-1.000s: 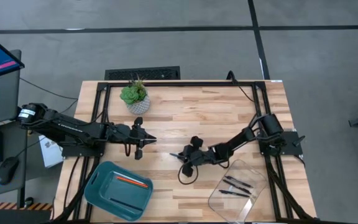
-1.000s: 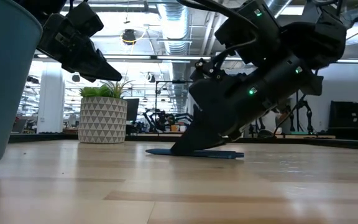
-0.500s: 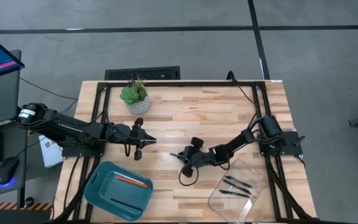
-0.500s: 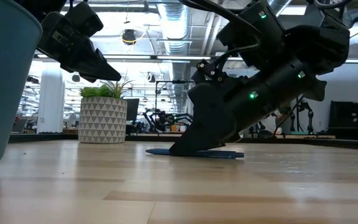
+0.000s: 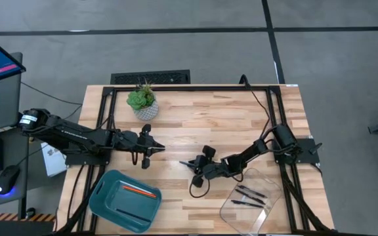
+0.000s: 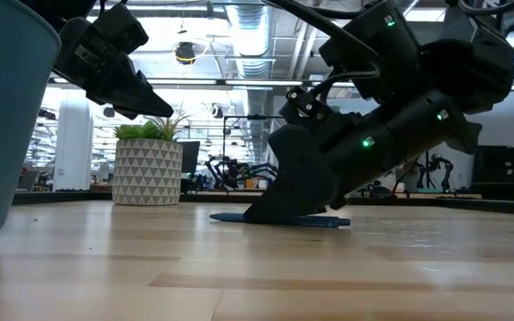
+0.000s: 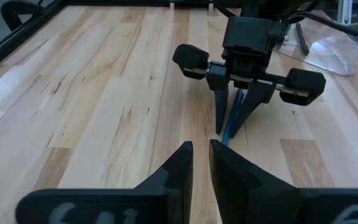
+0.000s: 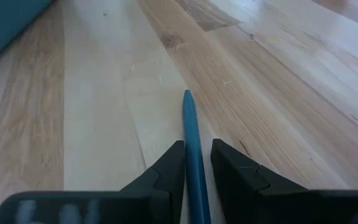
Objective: Sort pens & pencils
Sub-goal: Put the blue pen into the transparent bin
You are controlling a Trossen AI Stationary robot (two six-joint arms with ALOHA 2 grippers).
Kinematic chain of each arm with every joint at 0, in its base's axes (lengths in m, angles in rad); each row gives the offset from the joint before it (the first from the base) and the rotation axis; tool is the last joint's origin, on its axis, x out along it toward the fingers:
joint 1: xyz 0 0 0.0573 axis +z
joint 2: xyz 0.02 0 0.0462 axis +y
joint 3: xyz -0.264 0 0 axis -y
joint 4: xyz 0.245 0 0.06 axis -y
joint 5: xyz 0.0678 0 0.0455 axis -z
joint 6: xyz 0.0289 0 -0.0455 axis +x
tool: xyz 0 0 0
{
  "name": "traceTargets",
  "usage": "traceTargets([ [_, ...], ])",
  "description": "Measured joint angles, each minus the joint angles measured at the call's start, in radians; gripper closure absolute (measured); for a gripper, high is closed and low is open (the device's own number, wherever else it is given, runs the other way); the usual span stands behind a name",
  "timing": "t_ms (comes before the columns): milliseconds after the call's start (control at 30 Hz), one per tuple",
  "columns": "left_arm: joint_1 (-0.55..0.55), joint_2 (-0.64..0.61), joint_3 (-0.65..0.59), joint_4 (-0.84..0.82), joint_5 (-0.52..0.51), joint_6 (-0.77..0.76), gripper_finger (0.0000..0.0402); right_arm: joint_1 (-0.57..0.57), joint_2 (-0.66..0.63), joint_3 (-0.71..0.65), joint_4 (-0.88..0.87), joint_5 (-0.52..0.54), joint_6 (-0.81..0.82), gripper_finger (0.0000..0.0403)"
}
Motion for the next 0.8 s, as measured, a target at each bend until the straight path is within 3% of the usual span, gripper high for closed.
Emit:
traceTargets([
  [333,0.0,0.0,0.0,-0.001,0.001,0.0,0.0356,-0.001,0.0,0.0,0.001,-0.003,0.001,0.0298],
  [800,0.0,0.0,0.0,-0.005,0.0,0.0,0.0356,0.001,0.004,-0.004,0.043,-0.009,0.002,0.0341],
])
